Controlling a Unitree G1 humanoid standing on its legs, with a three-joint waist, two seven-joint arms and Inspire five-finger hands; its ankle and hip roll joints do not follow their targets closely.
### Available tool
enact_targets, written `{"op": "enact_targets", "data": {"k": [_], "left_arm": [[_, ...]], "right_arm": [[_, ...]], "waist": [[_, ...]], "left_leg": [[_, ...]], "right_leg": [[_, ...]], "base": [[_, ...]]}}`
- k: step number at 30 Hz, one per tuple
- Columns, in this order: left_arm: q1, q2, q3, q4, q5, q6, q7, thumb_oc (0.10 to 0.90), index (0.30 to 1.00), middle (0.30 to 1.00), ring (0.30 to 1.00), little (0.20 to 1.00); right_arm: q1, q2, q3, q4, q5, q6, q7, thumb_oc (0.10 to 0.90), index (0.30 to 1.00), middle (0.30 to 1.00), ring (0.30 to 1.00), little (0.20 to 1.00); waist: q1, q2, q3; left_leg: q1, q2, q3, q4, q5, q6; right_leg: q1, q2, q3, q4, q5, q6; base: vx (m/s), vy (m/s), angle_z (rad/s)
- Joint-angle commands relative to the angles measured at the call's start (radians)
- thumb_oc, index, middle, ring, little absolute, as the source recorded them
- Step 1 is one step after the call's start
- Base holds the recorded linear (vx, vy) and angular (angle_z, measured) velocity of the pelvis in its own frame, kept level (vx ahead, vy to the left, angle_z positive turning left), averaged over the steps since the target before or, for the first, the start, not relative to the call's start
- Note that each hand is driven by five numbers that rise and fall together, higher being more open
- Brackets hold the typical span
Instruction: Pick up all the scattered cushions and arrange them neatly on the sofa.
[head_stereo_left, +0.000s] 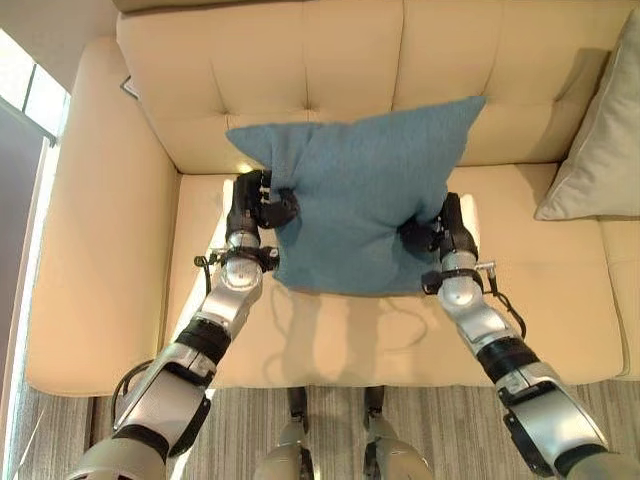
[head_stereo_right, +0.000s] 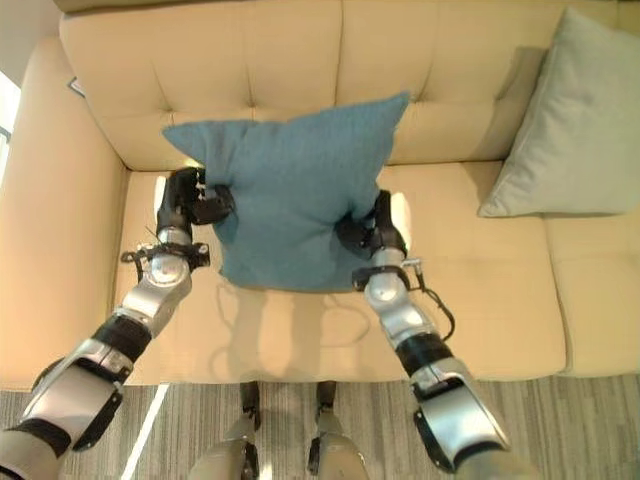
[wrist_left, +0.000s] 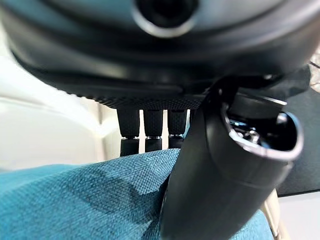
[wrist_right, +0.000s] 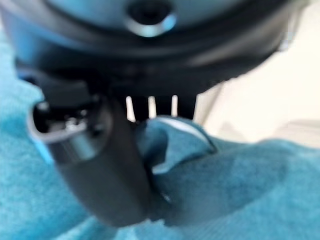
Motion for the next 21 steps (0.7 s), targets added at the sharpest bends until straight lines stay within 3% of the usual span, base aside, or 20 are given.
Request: {"op": "enact_targets", "data": {"k": [1, 5, 6, 7, 8, 14, 21], "left_arm": [[-0.306, 0.067, -0.075, -0.019, 0.076, -0.166, 0.025, 0.400, 0.300, 0.300, 0.300, 0.300], [-0.380, 0.092, -0.093, -0.002, 0.078, -0.172, 0.042, 0.400, 0.300, 0.300, 0.300, 0.300], [-0.397, 0.088, -0.100, 0.006, 0.071, -0.171, 0.039, 0.420, 0.331, 0.331, 0.331, 0.331], [-0.414, 0.094, -0.103, 0.017, 0.071, -0.170, 0.038, 0.764, 0.846, 0.846, 0.846, 0.846], [-0.415, 0.094, -0.103, 0.017, 0.071, -0.170, 0.038, 0.800, 0.900, 0.900, 0.900, 0.900], [-0.446, 0.109, -0.140, 0.054, 0.043, -0.155, -0.021, 0.800, 0.900, 0.900, 0.900, 0.900], [-0.348, 0.144, -0.101, -0.003, 0.011, -0.163, -0.063, 0.800, 0.900, 0.900, 0.900, 0.900]], "right_arm": [[-0.279, -0.004, -0.004, -0.056, 0.003, -0.135, -0.072, 0.400, 0.300, 0.300, 0.300, 0.300], [-0.352, -0.013, 0.019, -0.034, 0.002, -0.138, -0.090, 0.400, 0.300, 0.300, 0.300, 0.300], [-0.369, -0.014, 0.025, -0.025, 0.007, -0.136, -0.090, 0.524, 0.486, 0.486, 0.486, 0.486], [-0.387, -0.012, 0.035, -0.008, 0.013, -0.133, -0.087, 0.800, 0.900, 0.900, 0.900, 0.900], [-0.388, -0.012, 0.035, -0.008, 0.013, -0.133, -0.087, 0.800, 0.900, 0.900, 0.900, 0.900], [-0.403, -0.021, 0.070, 0.021, 0.045, -0.114, -0.036, 0.800, 0.900, 0.900, 0.900, 0.900], [-0.288, -0.026, 0.052, -0.034, 0.035, -0.108, 0.018, 0.800, 0.900, 0.900, 0.900, 0.900]], "waist": [[0.015, -0.037, -0.075], [0.021, -0.035, -0.075], [0.022, -0.035, -0.074], [0.023, -0.035, -0.074], [0.023, -0.034, -0.074], [0.023, -0.035, -0.075], [0.017, -0.038, -0.079]], "left_leg": [[0.009, -0.003, 0.015, -0.017, -0.030, -0.061], [-0.007, -0.010, 0.010, -0.017, -0.026, -0.065], [-0.011, -0.011, 0.006, -0.017, -0.024, -0.066], [-0.014, -0.012, 0.005, -0.017, -0.024, -0.067], [-0.014, -0.012, 0.004, -0.017, -0.024, -0.067], [-0.025, -0.014, 0.002, -0.017, -0.020, -0.071], [-0.026, -0.014, 0.005, -0.017, -0.022, -0.071]], "right_leg": [[-0.019, -0.011, 0.067, 0.003, -0.014, 0.112], [-0.034, -0.012, 0.066, 0.003, -0.013, 0.116], [-0.037, -0.013, 0.066, 0.003, -0.012, 0.117], [-0.041, -0.014, 0.065, 0.003, -0.012, 0.118], [-0.042, -0.014, 0.065, 0.003, -0.012, 0.118], [-0.052, -0.016, 0.061, 0.003, -0.006, 0.121], [-0.055, -0.017, 0.062, 0.003, -0.005, 0.121]], "base": [[0.00, 0.003, 0.05], [0.00, -0.001, 0.14], [-0.01, 0.005, 0.24], [-0.01, 0.005, -0.09], [-0.02, 0.005, -0.44], [-0.01, 0.003, 0.00], [-0.01, -0.002, 0.15]]}}
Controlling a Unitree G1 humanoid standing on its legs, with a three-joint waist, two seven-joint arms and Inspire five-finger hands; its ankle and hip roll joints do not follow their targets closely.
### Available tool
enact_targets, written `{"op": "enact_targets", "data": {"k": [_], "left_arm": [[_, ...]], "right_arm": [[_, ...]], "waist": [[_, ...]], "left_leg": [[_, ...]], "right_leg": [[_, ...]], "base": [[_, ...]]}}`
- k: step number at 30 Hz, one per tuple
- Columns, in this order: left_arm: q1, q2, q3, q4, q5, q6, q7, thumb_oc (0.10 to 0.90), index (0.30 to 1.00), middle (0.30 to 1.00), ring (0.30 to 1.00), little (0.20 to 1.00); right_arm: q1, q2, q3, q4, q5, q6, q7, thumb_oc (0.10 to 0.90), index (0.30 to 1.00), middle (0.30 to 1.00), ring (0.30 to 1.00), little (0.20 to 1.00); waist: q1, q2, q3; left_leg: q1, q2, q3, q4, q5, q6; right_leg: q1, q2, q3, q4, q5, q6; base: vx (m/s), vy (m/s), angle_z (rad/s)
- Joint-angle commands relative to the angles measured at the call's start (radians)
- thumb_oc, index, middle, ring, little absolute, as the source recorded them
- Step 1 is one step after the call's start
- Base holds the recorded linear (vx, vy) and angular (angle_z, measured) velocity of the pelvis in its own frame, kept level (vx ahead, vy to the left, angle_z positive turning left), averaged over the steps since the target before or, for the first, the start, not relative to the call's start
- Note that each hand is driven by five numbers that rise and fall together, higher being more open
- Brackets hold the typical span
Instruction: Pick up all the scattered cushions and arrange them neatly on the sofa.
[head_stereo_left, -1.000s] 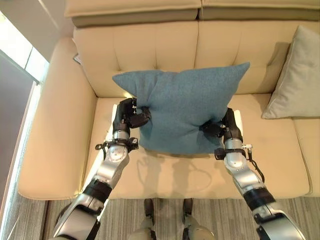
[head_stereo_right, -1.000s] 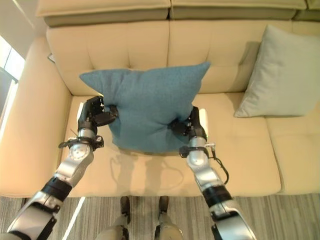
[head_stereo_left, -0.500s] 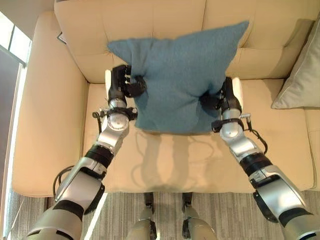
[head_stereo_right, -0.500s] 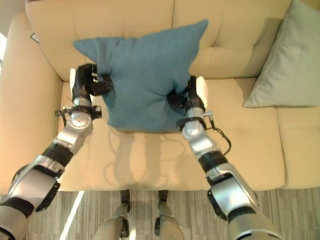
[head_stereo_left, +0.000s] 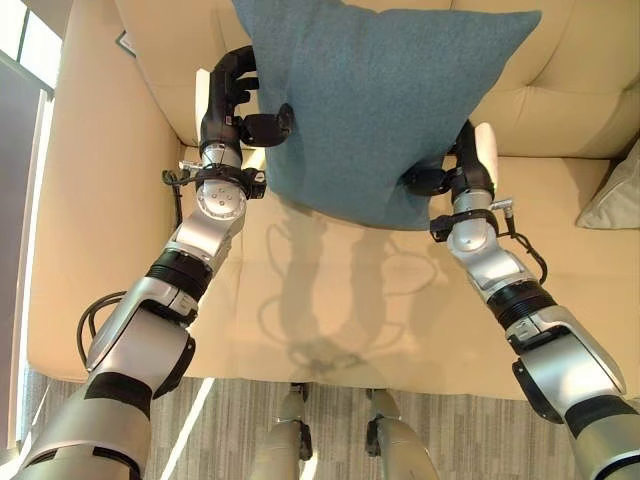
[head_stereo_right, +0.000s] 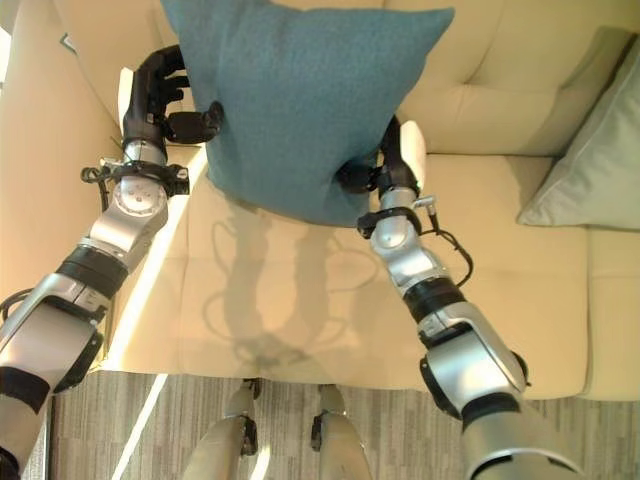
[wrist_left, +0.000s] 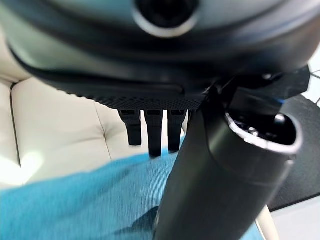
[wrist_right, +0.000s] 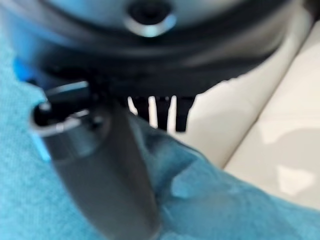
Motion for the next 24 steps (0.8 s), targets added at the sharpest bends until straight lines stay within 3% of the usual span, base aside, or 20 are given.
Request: {"op": "enact_targets", "data": {"k": [1, 4, 8, 24], "left_arm": [[-0.095, 0.021, -0.015, -0.050, 0.013, -0.161, -0.017, 0.800, 0.900, 0.900, 0.900, 0.900], [-0.036, 0.043, 0.013, -0.078, 0.026, -0.157, -0.029, 0.800, 0.900, 0.900, 0.900, 0.900], [0.113, 0.162, 0.099, -0.140, 0.036, -0.155, -0.085, 0.800, 0.900, 0.900, 0.900, 0.900], [0.113, 0.162, 0.099, -0.140, 0.036, -0.155, -0.085, 0.800, 0.900, 0.900, 0.900, 0.900]], "right_arm": [[-0.067, 0.015, -0.048, -0.104, -0.036, -0.108, -0.002, 0.800, 0.900, 0.900, 0.900, 0.900], [-0.004, -0.004, -0.078, -0.132, -0.049, -0.110, 0.011, 0.800, 0.900, 0.900, 0.900, 0.900], [0.171, -0.107, -0.177, -0.210, -0.070, -0.118, 0.052, 0.800, 0.900, 0.900, 0.900, 0.900], [0.171, -0.107, -0.177, -0.210, -0.070, -0.118, 0.052, 0.800, 0.900, 0.900, 0.900, 0.900]], "waist": [[-0.002, 0.004, -0.131], [-0.003, 0.004, -0.134], [-0.008, 0.000, -0.150], [-0.008, 0.000, -0.151]], "left_leg": [[0.106, -0.013, 0.021, -0.093, -0.101, -0.045], [0.109, -0.010, 0.023, -0.093, -0.103, -0.044], [0.126, -0.005, 0.029, -0.093, -0.110, -0.043], [0.126, -0.005, 0.029, -0.093, -0.110, -0.043]], "right_leg": [[0.033, -0.006, -0.006, 0.006, -0.082, 0.099], [0.035, -0.007, -0.006, 0.006, -0.083, 0.099], [0.051, -0.007, -0.005, 0.006, -0.086, 0.100], [0.051, -0.007, -0.005, 0.006, -0.086, 0.100]], "base": [[-0.02, 0.004, -0.04], [-0.02, -0.001, -0.29], [0.00, -0.003, 0.08], [0.00, 0.000, -0.04]]}}
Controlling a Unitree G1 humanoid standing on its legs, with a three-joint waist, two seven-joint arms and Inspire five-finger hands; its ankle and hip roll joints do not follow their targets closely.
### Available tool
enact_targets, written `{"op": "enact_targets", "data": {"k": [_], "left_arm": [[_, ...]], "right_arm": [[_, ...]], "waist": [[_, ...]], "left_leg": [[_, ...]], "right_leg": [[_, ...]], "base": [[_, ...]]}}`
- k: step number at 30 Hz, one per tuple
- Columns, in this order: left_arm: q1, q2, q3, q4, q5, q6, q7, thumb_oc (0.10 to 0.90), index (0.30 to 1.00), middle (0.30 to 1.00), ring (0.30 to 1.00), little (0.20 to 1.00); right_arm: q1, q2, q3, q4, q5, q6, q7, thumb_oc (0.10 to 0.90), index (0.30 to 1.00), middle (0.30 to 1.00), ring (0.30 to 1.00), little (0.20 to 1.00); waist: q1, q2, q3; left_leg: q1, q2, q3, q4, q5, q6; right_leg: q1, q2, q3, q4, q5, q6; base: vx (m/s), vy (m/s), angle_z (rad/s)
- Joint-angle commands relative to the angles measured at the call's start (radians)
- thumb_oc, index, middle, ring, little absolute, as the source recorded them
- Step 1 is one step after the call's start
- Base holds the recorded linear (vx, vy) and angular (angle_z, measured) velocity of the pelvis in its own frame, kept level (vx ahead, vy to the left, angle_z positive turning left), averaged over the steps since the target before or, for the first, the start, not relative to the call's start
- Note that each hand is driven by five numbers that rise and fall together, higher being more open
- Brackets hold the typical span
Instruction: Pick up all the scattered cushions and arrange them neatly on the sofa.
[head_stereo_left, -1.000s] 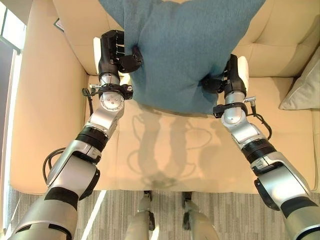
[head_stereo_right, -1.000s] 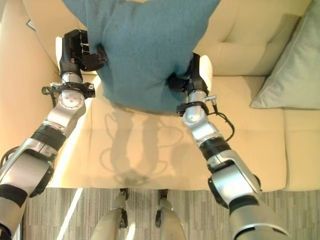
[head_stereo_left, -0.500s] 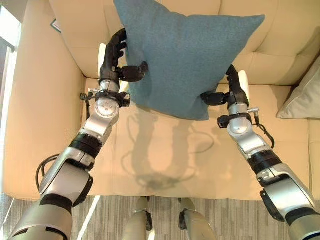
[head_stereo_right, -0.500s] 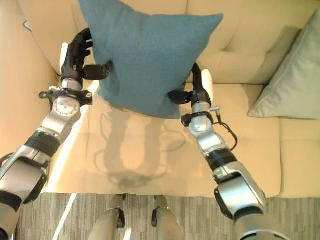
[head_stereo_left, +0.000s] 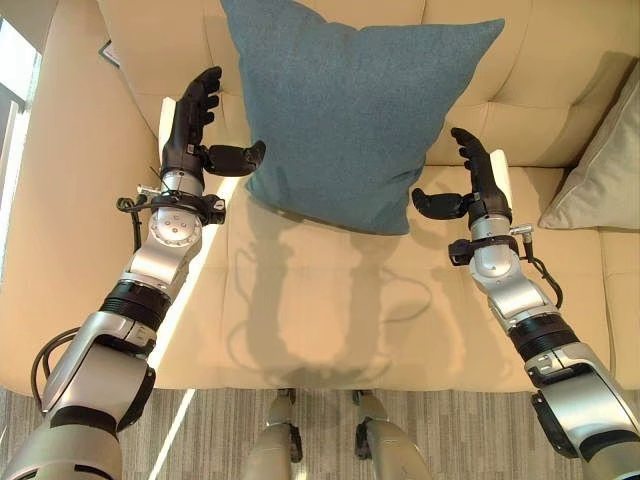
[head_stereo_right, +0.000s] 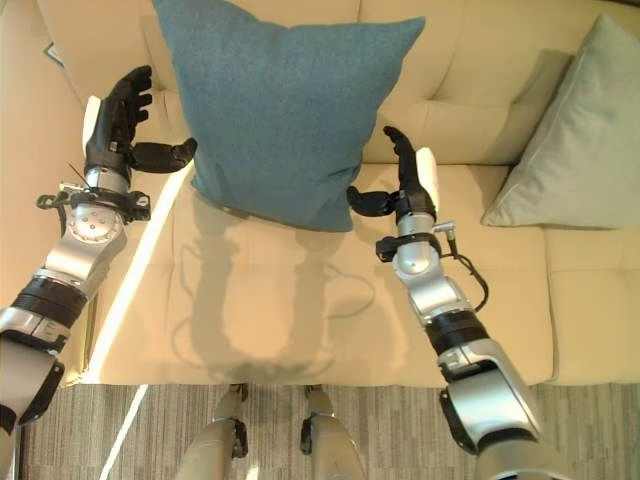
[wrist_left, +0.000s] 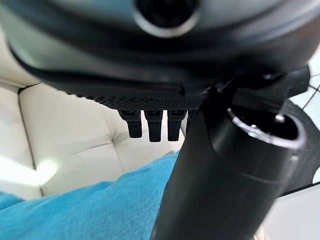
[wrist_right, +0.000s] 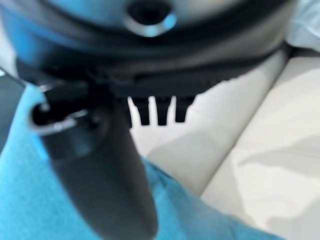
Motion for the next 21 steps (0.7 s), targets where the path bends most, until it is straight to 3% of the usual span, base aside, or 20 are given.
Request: {"op": "enact_targets", "data": {"k": [1, 5, 7, 8, 9, 10, 15, 21], "left_arm": [[-0.070, 0.004, 0.022, -0.010, 0.033, -0.125, 0.019, 0.800, 0.900, 0.900, 0.900, 0.900], [-0.070, 0.004, 0.022, -0.010, 0.033, -0.125, 0.019, 0.800, 0.900, 0.900, 0.900, 0.900], [0.010, 0.055, 0.072, -0.033, 0.027, -0.126, -0.002, 0.800, 0.900, 0.900, 0.900, 0.900], [0.521, 0.090, 0.348, -0.146, 0.042, -0.111, -0.092, 0.800, 0.900, 0.900, 0.900, 0.900], [0.705, 0.004, 0.440, -0.127, 0.050, -0.090, -0.116, 0.800, 0.900, 0.900, 0.900, 0.900], [1.109, -0.323, 0.489, 0.164, 0.111, 0.026, -0.228, 0.800, 0.900, 0.900, 0.900, 0.900], [1.104, -0.391, 0.446, 0.276, 0.134, 0.043, -0.218, 0.800, 0.900, 0.900, 0.900, 0.900], [1.072, -0.369, 0.432, 0.274, 0.154, 0.036, -0.195, 0.800, 0.900, 0.900, 0.900, 0.900]], "right_arm": [[-0.032, -0.037, -0.017, -0.044, -0.028, -0.094, -0.034, 0.800, 0.900, 0.900, 0.900, 0.900], [-0.032, -0.037, -0.017, -0.044, -0.028, -0.094, -0.034, 0.800, 0.900, 0.900, 0.900, 0.900], [0.064, -0.087, -0.072, -0.074, -0.026, -0.102, -0.011, 0.800, 0.900, 0.900, 0.900, 0.900], [0.518, -0.139, -0.330, -0.093, -0.050, -0.100, 0.063, 0.800, 0.900, 0.900, 0.900, 0.900], [0.654, -0.110, -0.406, -0.069, -0.085, -0.083, 0.073, 0.800, 0.900, 0.900, 0.900, 0.900], [0.936, 0.114, -0.438, 0.032, -0.099, -0.054, 0.168, 0.800, 0.900, 0.900, 0.900, 0.900], [0.933, 0.185, -0.377, 0.091, -0.077, -0.060, 0.173, 0.800, 0.900, 0.900, 0.900, 0.900], [0.912, 0.183, -0.370, 0.095, -0.048, -0.068, 0.153, 0.800, 0.900, 0.900, 0.900, 0.900]], "waist": [[0.015, 0.000, -0.154], [0.015, 0.000, -0.154], [0.012, 0.000, -0.161], [0.005, -0.009, -0.171], [0.000, -0.016, -0.170], [-0.002, -0.037, -0.161], [0.003, -0.050, -0.169], [0.005, -0.055, -0.166]], "left_leg": [[0.068, -0.020, 0.031, 0.002, -0.083, -0.054], [0.068, -0.020, 0.031, 0.002, -0.083, -0.054], [0.079, -0.018, 0.034, 0.002, -0.087, -0.053], [0.157, -0.010, 0.044, 0.002, -0.108, -0.047], [0.203, -0.008, 0.050, 0.002, -0.118, -0.044], [0.403, 0.003, 0.077, 0.002, -0.154, -0.024], [0.458, 0.010, 0.082, 0.002, -0.162, -0.025], [0.482, 0.013, 0.083, 0.002, -0.169, -0.028]], "right_leg": [[0.033, -0.030, -0.011, 0.007, -0.045, 0.099], [0.033, -0.030, -0.011, 0.007, -0.045, 0.099], [0.044, -0.032, -0.012, 0.007, -0.048, 0.101], [0.125, -0.037, -0.021, 0.007, -0.063, 0.101], [0.174, -0.034, -0.023, 0.007, -0.076, 0.100], [0.369, -0.022, -0.023, 0.007, -0.111, 0.089], [0.422, -0.014, -0.023, 0.007, -0.125, 0.083], [0.445, -0.011, -0.029, 0.007, -0.132, 0.081]], "base": [[0.00, 0.000, 0.00], [0.00, 0.000, 0.00], [0.04, -0.003, 0.00], [0.13, -0.023, 0.01], [0.20, -0.067, 0.04], [0.11, -0.076, 0.08], [0.01, -0.038, -0.21], [-0.01, -0.021, 0.14]]}}
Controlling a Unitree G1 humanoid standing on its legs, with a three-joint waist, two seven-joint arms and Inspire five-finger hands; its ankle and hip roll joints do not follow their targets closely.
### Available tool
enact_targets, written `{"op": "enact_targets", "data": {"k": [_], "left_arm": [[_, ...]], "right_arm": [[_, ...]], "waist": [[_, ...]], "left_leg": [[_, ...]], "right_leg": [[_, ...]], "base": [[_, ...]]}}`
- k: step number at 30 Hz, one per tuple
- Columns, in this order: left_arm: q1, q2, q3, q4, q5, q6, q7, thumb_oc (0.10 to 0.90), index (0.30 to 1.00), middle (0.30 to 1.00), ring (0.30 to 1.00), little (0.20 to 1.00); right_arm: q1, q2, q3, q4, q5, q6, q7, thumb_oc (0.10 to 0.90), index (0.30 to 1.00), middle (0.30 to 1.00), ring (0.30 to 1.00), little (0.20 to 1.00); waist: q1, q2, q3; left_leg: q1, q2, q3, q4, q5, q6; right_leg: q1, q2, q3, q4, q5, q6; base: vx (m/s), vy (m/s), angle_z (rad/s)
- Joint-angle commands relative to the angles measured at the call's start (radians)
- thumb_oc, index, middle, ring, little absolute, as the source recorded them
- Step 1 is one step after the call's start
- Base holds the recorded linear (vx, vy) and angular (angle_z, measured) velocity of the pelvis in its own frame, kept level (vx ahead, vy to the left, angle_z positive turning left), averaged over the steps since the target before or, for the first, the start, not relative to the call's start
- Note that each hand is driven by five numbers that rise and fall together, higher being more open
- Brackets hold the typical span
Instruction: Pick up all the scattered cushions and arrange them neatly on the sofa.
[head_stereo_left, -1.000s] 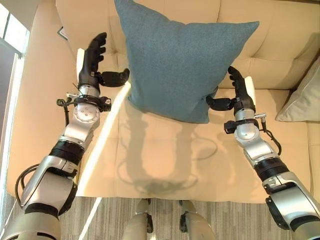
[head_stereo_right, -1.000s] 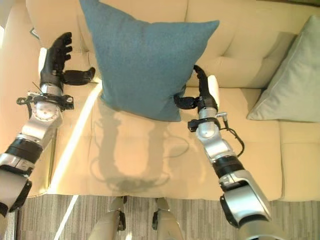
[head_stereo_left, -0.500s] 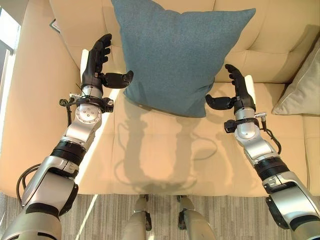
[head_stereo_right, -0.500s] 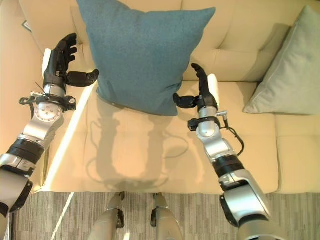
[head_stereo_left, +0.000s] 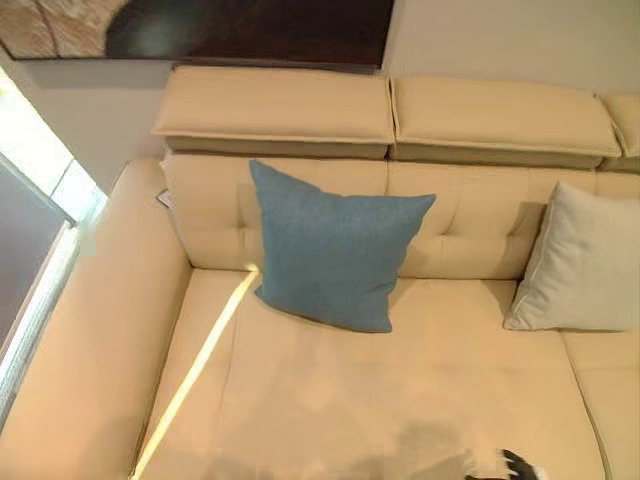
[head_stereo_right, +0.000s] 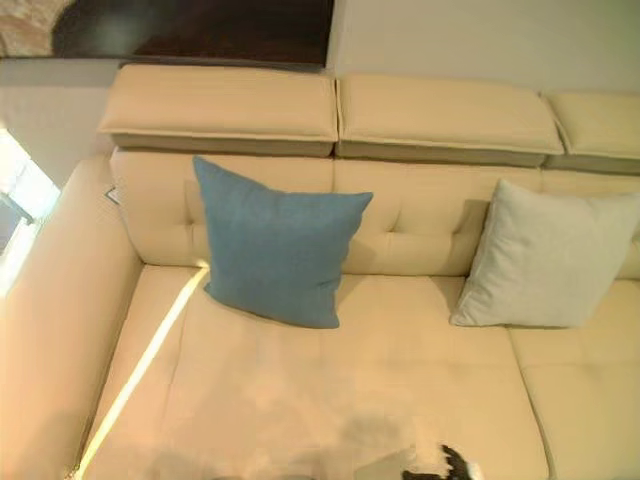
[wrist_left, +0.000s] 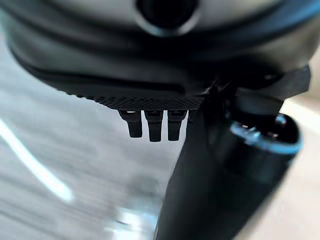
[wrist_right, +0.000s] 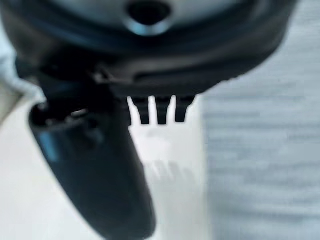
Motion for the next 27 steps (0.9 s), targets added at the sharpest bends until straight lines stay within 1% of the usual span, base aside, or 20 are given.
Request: {"op": "enact_targets", "data": {"k": [1, 11, 17, 18, 19, 22, 23, 25, 26, 27], "left_arm": [[-0.167, 0.057, 0.003, -0.081, 0.041, -0.111, 0.009, 0.800, 0.900, 0.900, 0.900, 0.900], [-0.208, 0.072, -0.046, -0.059, 0.115, -0.102, 0.021, 0.800, 0.900, 0.900, 0.900, 0.900], [-0.209, 0.069, -0.047, -0.049, 0.123, -0.097, 0.019, 0.800, 0.900, 0.900, 0.900, 0.900], [-0.224, 0.059, -0.056, 0.019, 0.130, -0.087, 0.021, 0.800, 0.900, 0.900, 0.900, 0.900], [-0.225, 0.059, -0.055, 0.019, 0.130, -0.088, 0.021, 0.800, 0.900, 0.900, 0.900, 0.900], [-0.238, 0.056, -0.060, 0.048, 0.130, -0.084, 0.026, 0.800, 0.900, 0.900, 0.900, 0.900], [-0.248, 0.054, -0.066, 0.060, 0.126, -0.084, 0.029, 0.800, 0.900, 0.900, 0.900, 0.900], [-0.249, 0.054, -0.066, 0.061, 0.126, -0.084, 0.029, 0.800, 0.900, 0.900, 0.900, 0.900], [-0.259, 0.045, -0.069, 0.084, 0.124, -0.082, 0.029, 0.800, 0.900, 0.900, 0.900, 0.900], [-0.261, 0.038, -0.067, 0.100, 0.125, -0.079, 0.028, 0.800, 0.900, 0.900, 0.900, 0.900]], "right_arm": [[-0.075, -0.070, -0.034, -0.089, 0.014, -0.087, -0.036, 0.800, 0.900, 0.900, 0.900, 0.900], [-0.096, -0.071, -0.006, -0.033, 0.013, -0.083, -0.044, 0.800, 0.900, 0.900, 0.900, 0.900], [-0.098, -0.067, 0.000, -0.028, 0.010, -0.082, -0.044, 0.800, 0.900, 0.900, 0.900, 0.900], [-0.116, -0.051, 0.033, 0.013, 0.009, -0.075, -0.041, 0.800, 0.900, 0.900, 0.900, 0.900], [-0.117, -0.051, 0.033, 0.014, 0.009, -0.076, -0.041, 0.800, 0.900, 0.900, 0.900, 0.900], [-0.131, -0.045, 0.036, 0.036, 0.028, -0.075, -0.042, 0.800, 0.900, 0.900, 0.900, 0.900], [-0.147, -0.039, 0.043, 0.072, 0.039, -0.071, -0.046, 0.800, 0.900, 0.900, 0.900, 0.900], [-0.148, -0.039, 0.043, 0.073, 0.039, -0.072, -0.046, 0.800, 0.900, 0.900, 0.900, 0.900], [-0.169, -0.038, 0.048, 0.104, 0.043, -0.068, -0.052, 0.800, 0.900, 0.900, 0.900, 0.900], [-0.179, -0.037, 0.049, 0.127, 0.043, -0.065, -0.054, 0.800, 0.900, 0.900, 0.900, 0.900]], "waist": [[-0.002, 0.011, -0.082], [-0.006, 0.011, -0.085], [-0.005, 0.011, -0.085], [-0.001, 0.016, -0.071], [-0.002, 0.016, -0.071], [0.003, 0.019, -0.050], [0.008, 0.009, -0.024], [0.007, 0.009, -0.024], [0.008, -0.010, -0.006], [0.005, -0.018, -0.008]], "left_leg": [[-0.002, 0.014, 0.030, 0.002, -0.067, -0.023], [0.003, 0.015, 0.025, 0.002, -0.075, -0.022], [0.005, 0.016, 0.024, 0.002, -0.075, -0.022], [-0.015, 0.030, 0.017, 0.002, -0.056, -0.029], [-0.016, 0.030, 0.016, 0.002, -0.056, -0.029], [-0.051, 0.038, 0.018, 0.008, -0.026, -0.033], [-0.098, 0.037, 0.010, 0.101, -0.046, -0.034], [-0.104, 0.037, 0.008, 0.110, -0.050, -0.034], [-0.113, 0.025, -0.007, 0.220, -0.133, -0.026], [-0.111, 0.014, -0.022, 0.279, -0.163, -0.022]], "right_leg": [[-0.060, -0.013, 0.002, 0.006, 0.033, 0.067], [-0.051, -0.012, 0.000, 0.006, 0.028, 0.067], [-0.050, -0.011, 0.000, 0.006, 0.026, 0.066], [-0.064, -0.001, 0.004, 0.006, 0.020, 0.058], [-0.065, -0.001, 0.003, 0.006, 0.020, 0.058], [-0.084, 0.002, -0.001, 0.006, 0.014, 0.052], [-0.095, -0.011, -0.009, 0.006, 0.022, 0.045], [-0.096, -0.010, -0.010, 0.006, 0.022, 0.045], [-0.110, -0.029, -0.015, 0.006, 0.039, 0.041], [-0.119, -0.038, -0.016, 0.006, 0.048, 0.038]], "base": [[-0.01, -0.012, 0.11], [-0.01, -0.006, -0.01], [-0.03, -0.032, -0.03], [-0.14, -0.134, 0.04], [-0.19, -0.159, 0.08], [-0.17, -0.048, 0.20], [-0.23, -0.036, 0.22], [-0.17, -0.015, 0.20], [-0.24, 0.012, 0.25], [-0.28, 0.039, 0.18]]}}
